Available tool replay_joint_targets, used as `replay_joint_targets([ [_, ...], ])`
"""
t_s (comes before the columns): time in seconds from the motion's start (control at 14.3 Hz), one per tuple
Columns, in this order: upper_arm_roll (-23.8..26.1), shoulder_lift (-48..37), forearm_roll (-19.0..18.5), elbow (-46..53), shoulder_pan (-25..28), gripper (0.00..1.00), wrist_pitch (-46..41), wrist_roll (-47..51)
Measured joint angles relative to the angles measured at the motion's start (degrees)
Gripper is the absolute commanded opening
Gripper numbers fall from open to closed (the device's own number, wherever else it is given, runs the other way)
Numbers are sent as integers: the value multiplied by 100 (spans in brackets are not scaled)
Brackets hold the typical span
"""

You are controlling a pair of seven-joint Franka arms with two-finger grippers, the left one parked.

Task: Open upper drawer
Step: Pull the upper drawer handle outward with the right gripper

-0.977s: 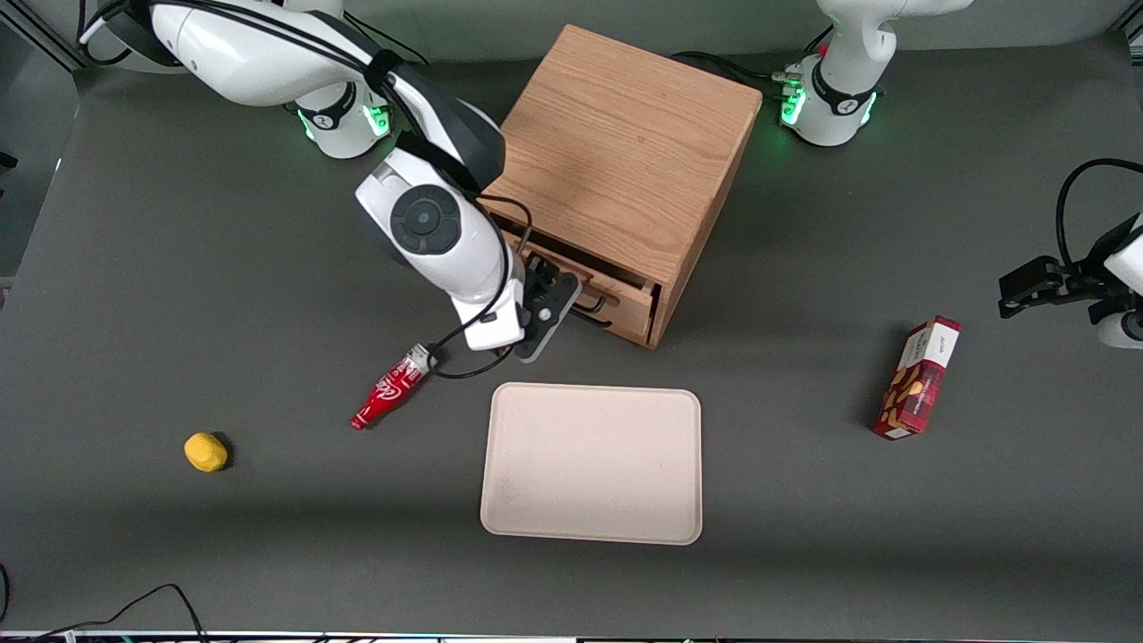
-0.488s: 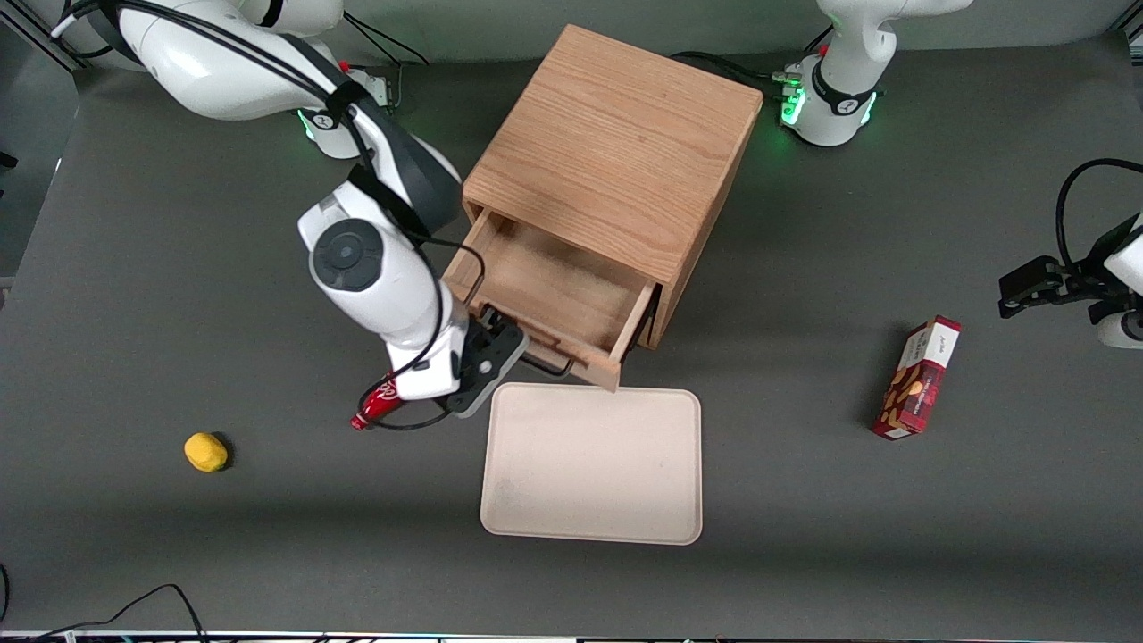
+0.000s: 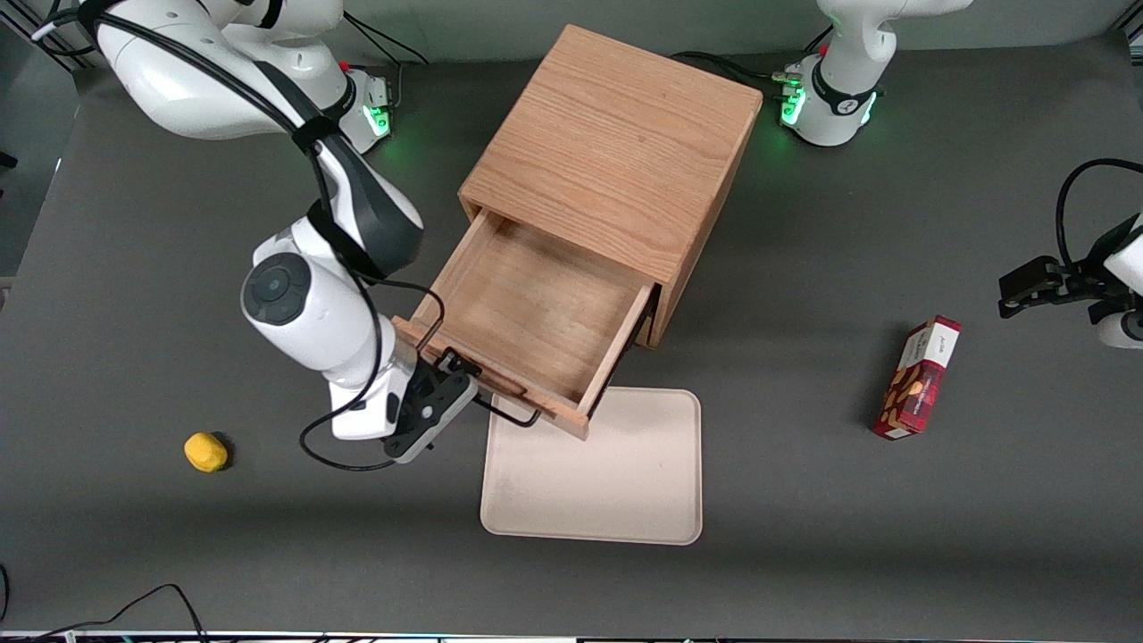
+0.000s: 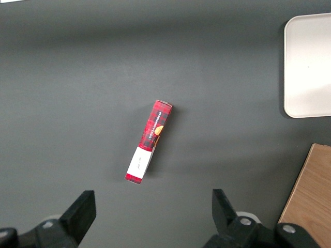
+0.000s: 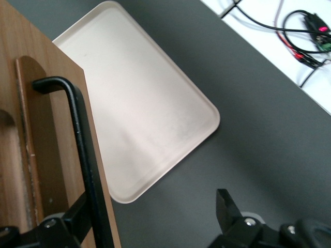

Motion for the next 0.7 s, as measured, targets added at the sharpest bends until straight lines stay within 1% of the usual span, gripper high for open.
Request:
replay_joint_targets([
  [0.14,-131,50,252,39,-29,100,87,-64],
  [0.56,-152,72,310,129,-24,100,88,-66],
  [0.7,-171,72,460,146,-24,100,103,-44],
])
